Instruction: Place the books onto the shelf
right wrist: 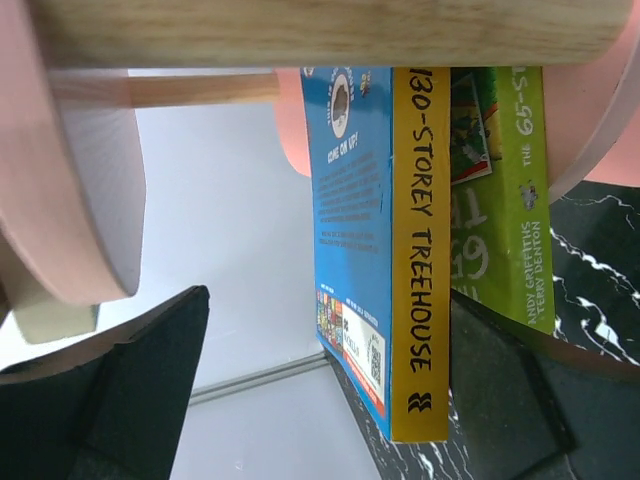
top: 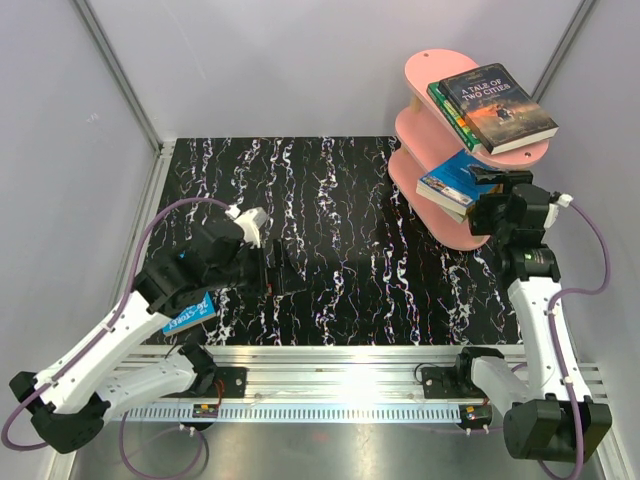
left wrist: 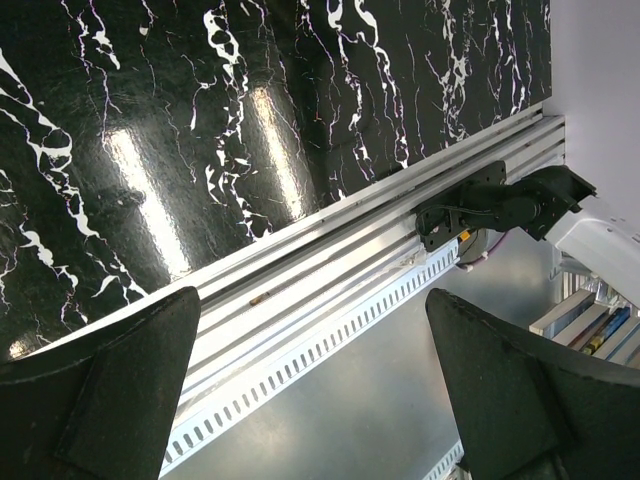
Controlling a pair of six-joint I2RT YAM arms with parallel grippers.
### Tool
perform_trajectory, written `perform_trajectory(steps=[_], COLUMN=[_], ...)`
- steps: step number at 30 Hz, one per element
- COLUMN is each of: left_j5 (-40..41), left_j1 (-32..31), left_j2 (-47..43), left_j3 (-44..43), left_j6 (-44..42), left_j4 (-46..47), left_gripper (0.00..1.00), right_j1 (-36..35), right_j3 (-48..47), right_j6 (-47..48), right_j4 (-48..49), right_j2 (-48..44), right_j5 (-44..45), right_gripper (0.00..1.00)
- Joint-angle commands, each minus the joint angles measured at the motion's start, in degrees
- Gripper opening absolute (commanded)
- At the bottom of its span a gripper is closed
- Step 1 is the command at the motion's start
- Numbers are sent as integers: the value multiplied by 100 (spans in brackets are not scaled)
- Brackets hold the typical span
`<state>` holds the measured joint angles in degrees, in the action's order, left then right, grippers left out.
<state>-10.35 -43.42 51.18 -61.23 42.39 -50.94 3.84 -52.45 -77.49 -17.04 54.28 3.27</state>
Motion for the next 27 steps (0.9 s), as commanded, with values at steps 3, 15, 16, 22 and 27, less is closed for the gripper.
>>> perform_trajectory(steps=[3,15,16,22,27], left_j5=[68,42,24,24,50], left_j1=[26,27,26,27,26], left_j2=[-170,-134,-108,-82,-108], left_j3=[85,173,164,147,190], left_j6=[67,94,85,76,103], left_j4=[181,216,216,189,154], left_gripper=[99,99,99,99,99], right_j1=[117,161,170,188,196], right_j3=[-818,-2182,-2182,-2015,-2015], right_j6=[541,1360,1360,1412,1561], right_j4=[-685,-2962,-3042,-3341,-3263], right_j2=[38,733,750,707,470], right_j5=[-309,-424,-415,-406,-529], right_gripper=[100,100,100,100,100])
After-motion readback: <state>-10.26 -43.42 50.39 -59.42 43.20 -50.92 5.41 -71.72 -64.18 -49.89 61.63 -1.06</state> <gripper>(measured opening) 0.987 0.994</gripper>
